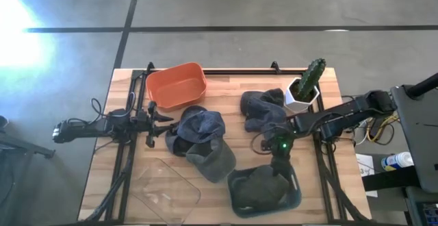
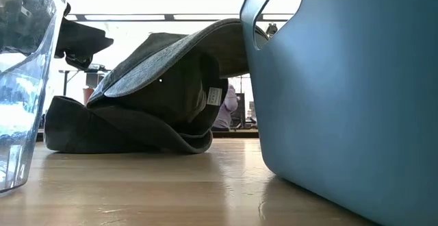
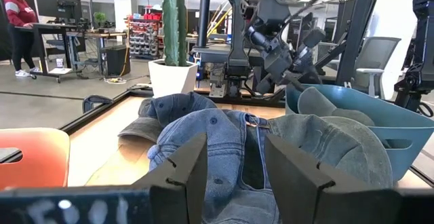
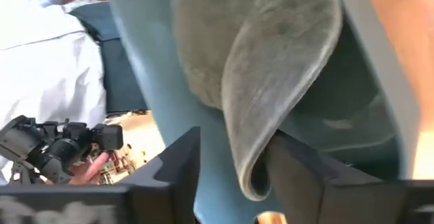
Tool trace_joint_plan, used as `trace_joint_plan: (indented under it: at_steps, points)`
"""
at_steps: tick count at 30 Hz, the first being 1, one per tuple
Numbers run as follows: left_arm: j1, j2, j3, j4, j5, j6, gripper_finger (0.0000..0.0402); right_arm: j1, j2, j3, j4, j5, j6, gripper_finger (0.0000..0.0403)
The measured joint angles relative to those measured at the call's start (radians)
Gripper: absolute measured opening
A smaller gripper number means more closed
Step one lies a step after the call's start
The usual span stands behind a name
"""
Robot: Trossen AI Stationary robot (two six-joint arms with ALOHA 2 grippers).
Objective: Pick & Place hat
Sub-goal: Put the right gray cap into the blue bin, then put the gray cap into the blue bin
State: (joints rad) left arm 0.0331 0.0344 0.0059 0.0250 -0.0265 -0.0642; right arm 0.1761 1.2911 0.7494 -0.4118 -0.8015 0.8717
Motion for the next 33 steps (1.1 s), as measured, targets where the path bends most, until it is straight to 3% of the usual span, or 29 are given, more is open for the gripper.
trace_joint_plan:
  at_steps: [6,11,14,22,33]
  points:
    - [0.0,0.0,0.0,0.0,0.0,0.0,0.014,-0.029,-0.083,0.013,0.028,0.061,0.012,0.0204]
    - [0.0,0.0,0.0,0.0,0.0,0.0,0.014,-0.076,-0.127,0.043,0.042,0.203,0.021,0.0207]
    - [0.0,0.0,0.0,0.0,0.0,0.0,0.014,-0.103,-0.127,0.045,0.067,0.208,0.031,0.0208]
    - [0.0,0.001,0.0,0.0,0.0,0.0,0.014,-0.167,0.017,0.04,0.181,0.199,0.022,0.0208]
    - [0.0,0.005,0.0,0.0,0.0,0.0,0.014,-0.168,0.272,0.042,0.583,0.089,0.038,0.0208]
